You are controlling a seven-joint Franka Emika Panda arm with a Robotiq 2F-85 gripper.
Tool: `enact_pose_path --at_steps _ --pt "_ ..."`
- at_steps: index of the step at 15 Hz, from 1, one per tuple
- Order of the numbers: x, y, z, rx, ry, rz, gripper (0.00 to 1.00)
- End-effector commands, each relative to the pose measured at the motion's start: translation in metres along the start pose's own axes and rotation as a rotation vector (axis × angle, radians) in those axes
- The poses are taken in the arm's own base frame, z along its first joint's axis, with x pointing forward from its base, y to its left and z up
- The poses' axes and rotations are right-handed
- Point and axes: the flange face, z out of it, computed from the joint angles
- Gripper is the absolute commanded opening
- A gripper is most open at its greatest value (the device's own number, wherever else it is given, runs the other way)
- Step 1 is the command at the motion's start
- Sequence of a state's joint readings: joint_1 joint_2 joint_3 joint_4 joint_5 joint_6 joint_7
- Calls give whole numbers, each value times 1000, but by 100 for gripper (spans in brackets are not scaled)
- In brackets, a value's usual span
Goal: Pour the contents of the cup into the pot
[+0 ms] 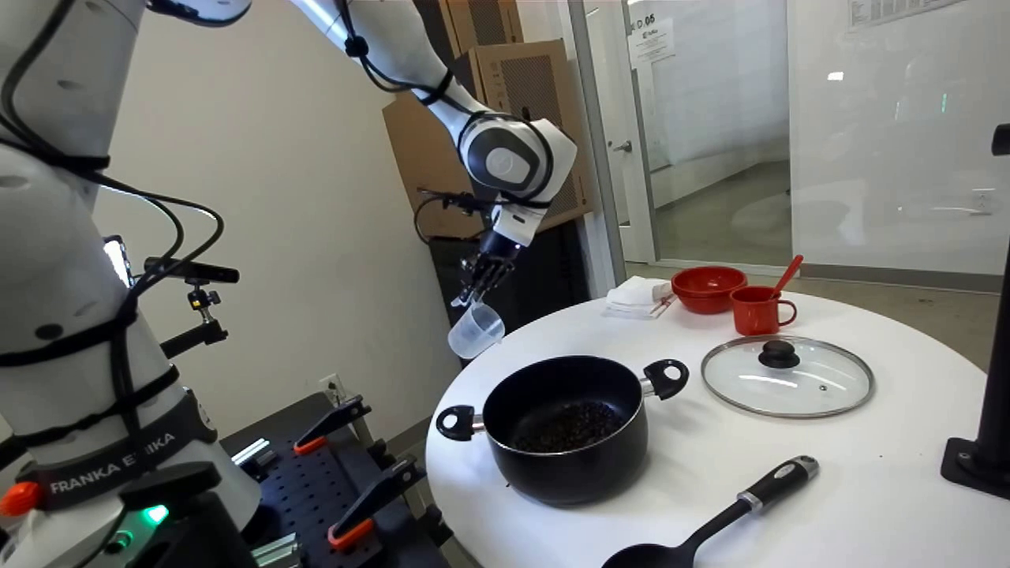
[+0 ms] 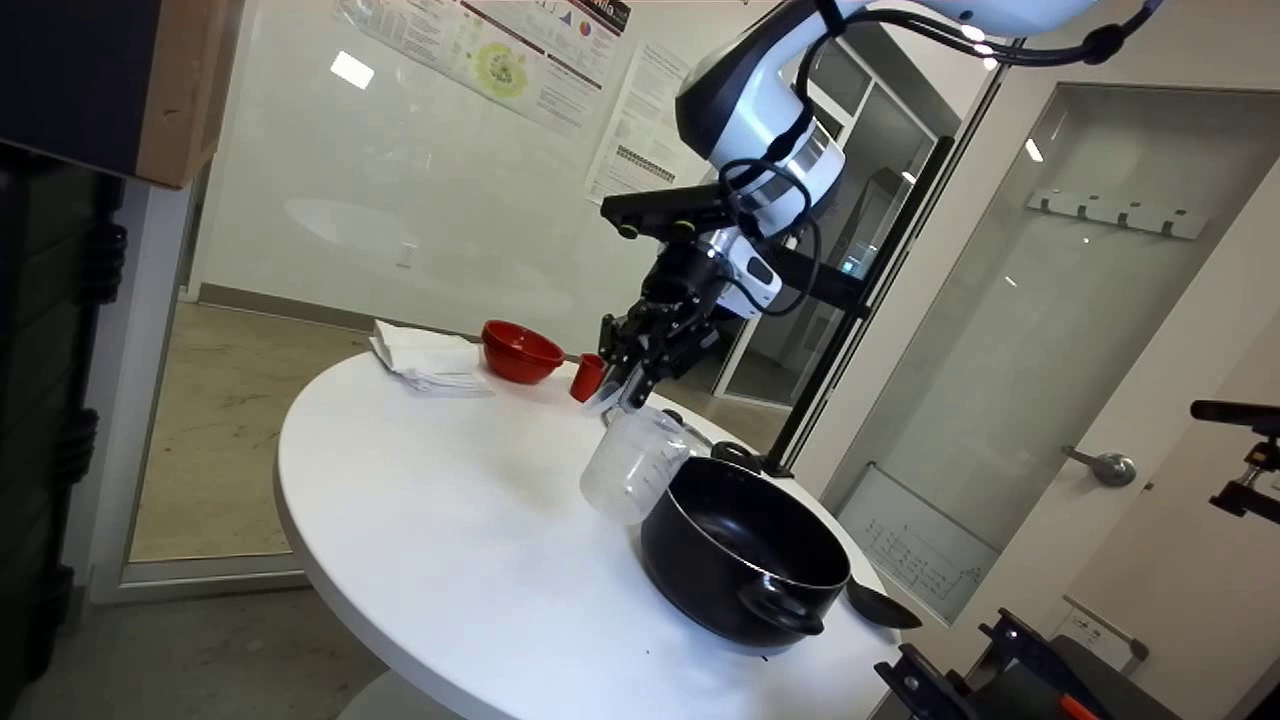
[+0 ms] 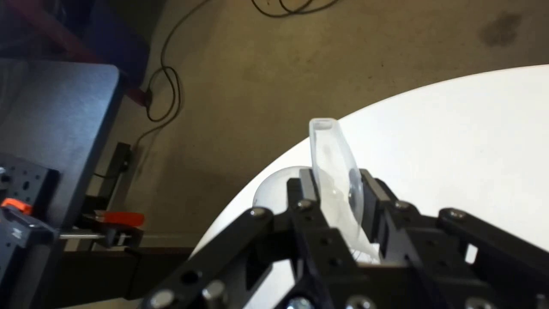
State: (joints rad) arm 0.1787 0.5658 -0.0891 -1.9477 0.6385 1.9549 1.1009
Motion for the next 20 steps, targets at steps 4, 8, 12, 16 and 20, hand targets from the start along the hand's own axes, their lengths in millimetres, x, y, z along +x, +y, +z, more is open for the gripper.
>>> enact_pose_path --at_steps 4,8,12,16,20 --pt "-13 6 43 180 254 -185 7" --pt "-5 4 68 282 398 -304 7" --pt "0 2 89 382 524 -434 7" --pt "-4 0 105 486 624 -579 7" --pt "-12 -1 119 577 693 -693 7"
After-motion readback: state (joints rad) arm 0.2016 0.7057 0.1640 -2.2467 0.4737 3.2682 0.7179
